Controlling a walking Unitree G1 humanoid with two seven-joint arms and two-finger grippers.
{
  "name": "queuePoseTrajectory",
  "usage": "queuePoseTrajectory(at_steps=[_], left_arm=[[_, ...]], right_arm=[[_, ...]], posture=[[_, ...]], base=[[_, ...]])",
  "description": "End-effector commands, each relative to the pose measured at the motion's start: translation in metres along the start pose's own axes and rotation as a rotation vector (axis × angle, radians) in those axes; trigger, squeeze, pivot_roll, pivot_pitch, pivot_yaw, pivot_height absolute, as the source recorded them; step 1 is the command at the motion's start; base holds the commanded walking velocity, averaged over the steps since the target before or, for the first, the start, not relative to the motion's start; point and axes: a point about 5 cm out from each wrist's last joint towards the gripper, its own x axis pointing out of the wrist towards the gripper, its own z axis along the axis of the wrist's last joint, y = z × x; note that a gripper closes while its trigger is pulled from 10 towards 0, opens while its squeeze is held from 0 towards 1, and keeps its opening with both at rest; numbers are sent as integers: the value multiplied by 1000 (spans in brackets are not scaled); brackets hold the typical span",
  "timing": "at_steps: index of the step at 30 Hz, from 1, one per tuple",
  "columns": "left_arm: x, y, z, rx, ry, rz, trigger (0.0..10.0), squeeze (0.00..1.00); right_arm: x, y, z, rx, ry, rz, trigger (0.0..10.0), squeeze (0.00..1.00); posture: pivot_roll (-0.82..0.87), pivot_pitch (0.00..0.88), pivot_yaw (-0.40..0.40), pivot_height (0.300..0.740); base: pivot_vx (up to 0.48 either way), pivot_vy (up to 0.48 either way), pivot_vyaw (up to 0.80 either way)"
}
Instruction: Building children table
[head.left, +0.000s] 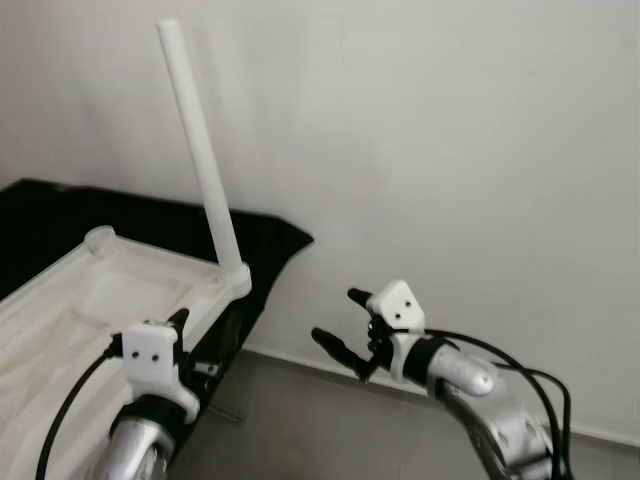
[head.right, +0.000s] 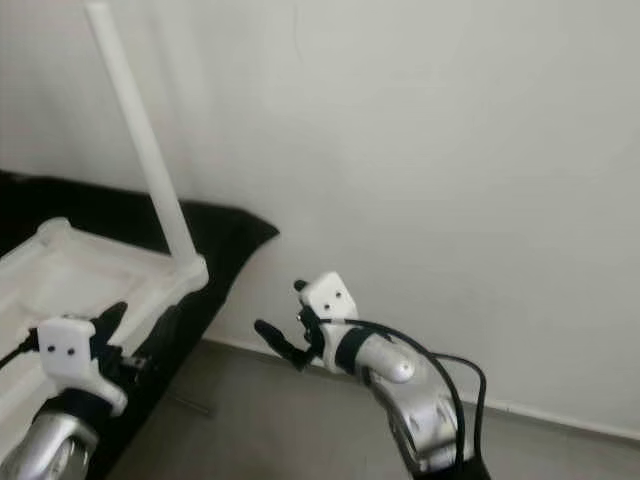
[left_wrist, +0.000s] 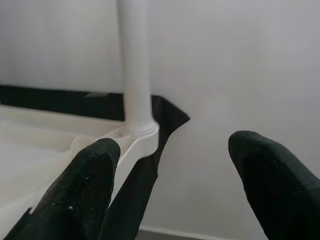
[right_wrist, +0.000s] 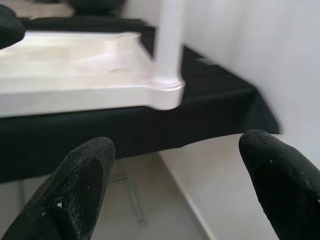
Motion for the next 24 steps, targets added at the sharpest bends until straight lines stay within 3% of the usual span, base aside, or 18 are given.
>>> queuePoseTrajectory(at_steps=[1,15,18,24], left_arm=[[-3,4,-3,3,20,24,10000,0],[-13,-10,-2,-120,25,23,10000,0],[-16,-23,-6,-194,69,-85,10000,0],[-12,-24,-8,-192,76,-120,10000,0]], right_arm=[[4,6,1,-7,-8,31,10000,0],[4,6,2,-54,2,49,10000,0],[6,6,4,-68,-21,96,10000,0],[7,6,6,-106,-31,125,10000,0]], posture=[[-104,66,29,740],[-94,76,-5,740],[-90,76,0,740],[-90,76,1,740]], base=[[0,0,800],[0,0,800],[0,0,800],[0,0,800]])
